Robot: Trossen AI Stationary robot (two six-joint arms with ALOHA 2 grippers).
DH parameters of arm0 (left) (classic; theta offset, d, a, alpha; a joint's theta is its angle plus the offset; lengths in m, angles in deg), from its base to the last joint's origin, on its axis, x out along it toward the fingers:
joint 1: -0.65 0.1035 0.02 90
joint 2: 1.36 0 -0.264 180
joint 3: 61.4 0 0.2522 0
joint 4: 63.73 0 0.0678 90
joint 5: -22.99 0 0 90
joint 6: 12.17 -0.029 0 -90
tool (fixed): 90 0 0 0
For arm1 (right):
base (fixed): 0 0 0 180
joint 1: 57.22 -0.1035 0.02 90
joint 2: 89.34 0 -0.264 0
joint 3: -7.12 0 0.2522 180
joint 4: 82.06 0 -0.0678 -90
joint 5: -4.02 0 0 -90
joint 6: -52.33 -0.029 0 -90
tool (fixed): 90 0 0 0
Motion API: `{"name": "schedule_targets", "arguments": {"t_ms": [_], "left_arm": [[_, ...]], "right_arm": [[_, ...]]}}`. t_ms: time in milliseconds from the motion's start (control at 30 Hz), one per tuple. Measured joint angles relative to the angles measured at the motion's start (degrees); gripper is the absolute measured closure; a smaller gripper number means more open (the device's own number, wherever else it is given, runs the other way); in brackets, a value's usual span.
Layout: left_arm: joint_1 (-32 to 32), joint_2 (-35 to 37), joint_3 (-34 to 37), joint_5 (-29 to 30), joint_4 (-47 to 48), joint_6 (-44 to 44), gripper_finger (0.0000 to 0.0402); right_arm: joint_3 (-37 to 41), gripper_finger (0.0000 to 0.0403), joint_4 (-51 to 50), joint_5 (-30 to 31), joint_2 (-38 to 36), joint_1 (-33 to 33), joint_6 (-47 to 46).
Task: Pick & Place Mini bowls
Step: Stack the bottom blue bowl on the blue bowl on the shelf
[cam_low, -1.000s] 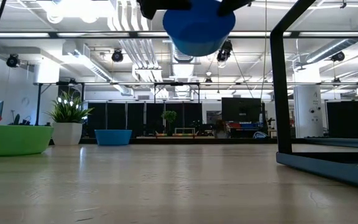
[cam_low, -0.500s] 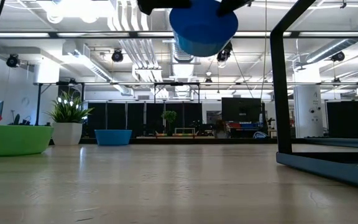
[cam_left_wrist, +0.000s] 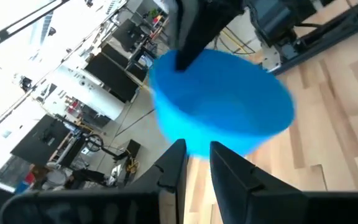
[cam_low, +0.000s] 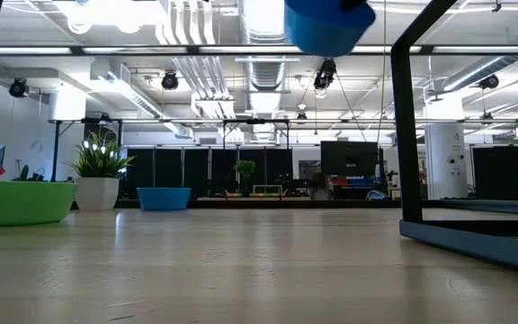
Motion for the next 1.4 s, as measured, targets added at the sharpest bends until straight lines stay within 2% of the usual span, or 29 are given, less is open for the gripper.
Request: {"name": "schedule_targets", "arguments": {"t_ms": [133,433,567,733,1033,1200,1400], "left_arm": [[-1.04,0.94,0.00,0.67,1.09,1.78,0.0333],[-1.74,2.19,0.00,0.63,8.94,11.25,0.0333],[-1.74,2.36,0.00,0.63,10.85,13.90,0.0333],[-1.74,2.53,0.00,0.60,12.75,15.64,0.0333],[-1.74,3.75,0.00,0.44,13.40,15.87,0.0333],[-1.74,4.07,0.00,0.33,13.49,15.88,0.0333],[-1.74,4.10,0.00,0.05,13.57,16.21,0.0333]], "right_arm": [[0.00,0.0395,-4.06,-5.80,-2.79,-0.03,-1.77],[0.00,0.0394,-10.92,-29.88,-5.35,-0.20,-5.30],[0.21,0.0394,-15.64,-38.18,-4.62,-0.35,-9.79],[3.57,0.0394,-21.34,-43.29,-4.18,-1.32,-18.31],[9.56,0.0394,-21.36,-52.84,-4.33,-6.36,-28.07],[12.21,0.0394,-21.29,-57.62,-4.49,-10.76,-37.23],[16.61,0.0394,-17.47,-58.06,-4.51,-16.13,-45.08]]}}
